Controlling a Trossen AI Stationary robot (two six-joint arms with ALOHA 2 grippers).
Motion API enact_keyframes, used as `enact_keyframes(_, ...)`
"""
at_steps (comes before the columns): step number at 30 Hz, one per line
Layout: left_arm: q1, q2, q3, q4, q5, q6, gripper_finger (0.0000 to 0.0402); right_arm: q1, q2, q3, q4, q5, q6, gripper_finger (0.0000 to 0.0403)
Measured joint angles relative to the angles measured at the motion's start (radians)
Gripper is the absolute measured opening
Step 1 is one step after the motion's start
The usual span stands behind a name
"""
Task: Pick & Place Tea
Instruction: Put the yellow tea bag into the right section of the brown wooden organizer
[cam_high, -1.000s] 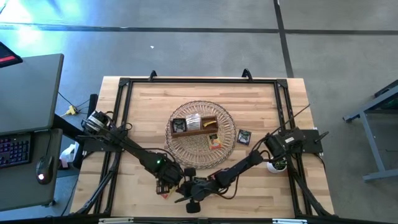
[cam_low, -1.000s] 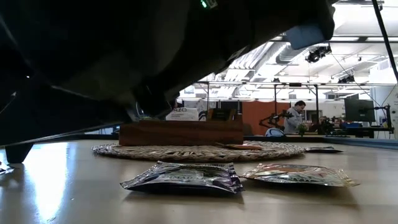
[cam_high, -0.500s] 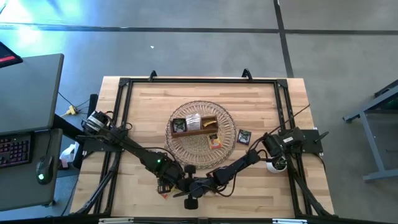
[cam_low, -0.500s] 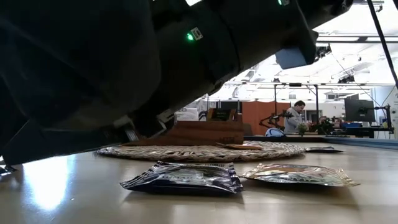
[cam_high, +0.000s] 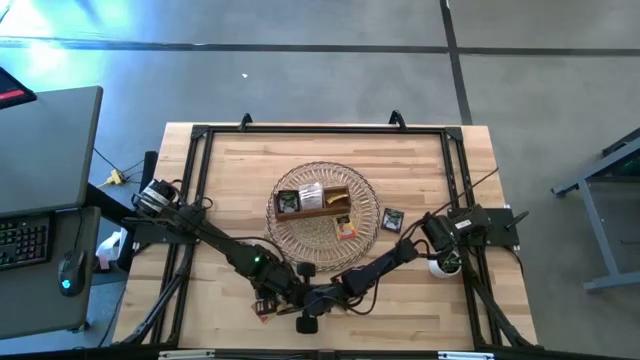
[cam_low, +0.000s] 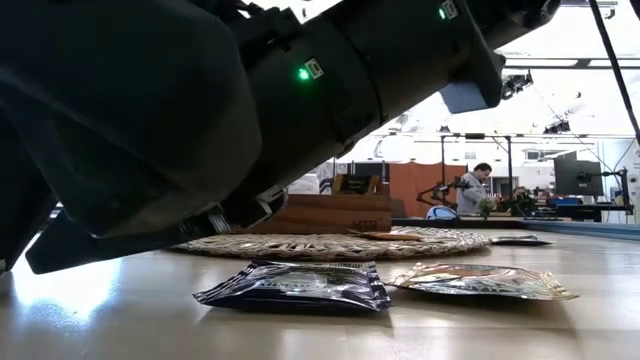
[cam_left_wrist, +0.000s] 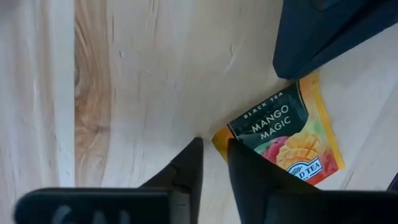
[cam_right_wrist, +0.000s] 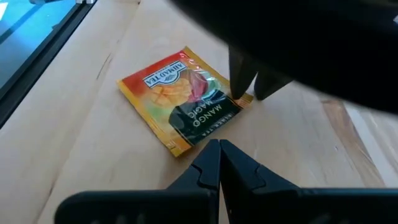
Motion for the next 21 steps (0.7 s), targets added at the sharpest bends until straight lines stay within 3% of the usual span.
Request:
enact_keyframes(6,0.001,0.0,0.0,0.004,0.0,0.001,0.0006,0.0,0.0,0.0,-0.005,-0.002,-0.003,0.0002)
enact_keyframes(12,0.001,0.0,0.001,0.008,0.0,-0.04,0.0003,0.007,-0.029,-0.001,-0.088,-0.019,-0.001,0.0002)
enact_keyframes(17,-0.001,-0.016,0.001,0.007,-0.039,-0.11,0.0001,0.034,-0.152,-0.002,-0.391,0.026,0.006,0.0002)
enact_keyframes(21,-0.004,-0.041,0.0,0.032,-0.145,-0.178,0.0,0.065,-0.272,-0.001,-0.652,0.116,0.009,0.0002)
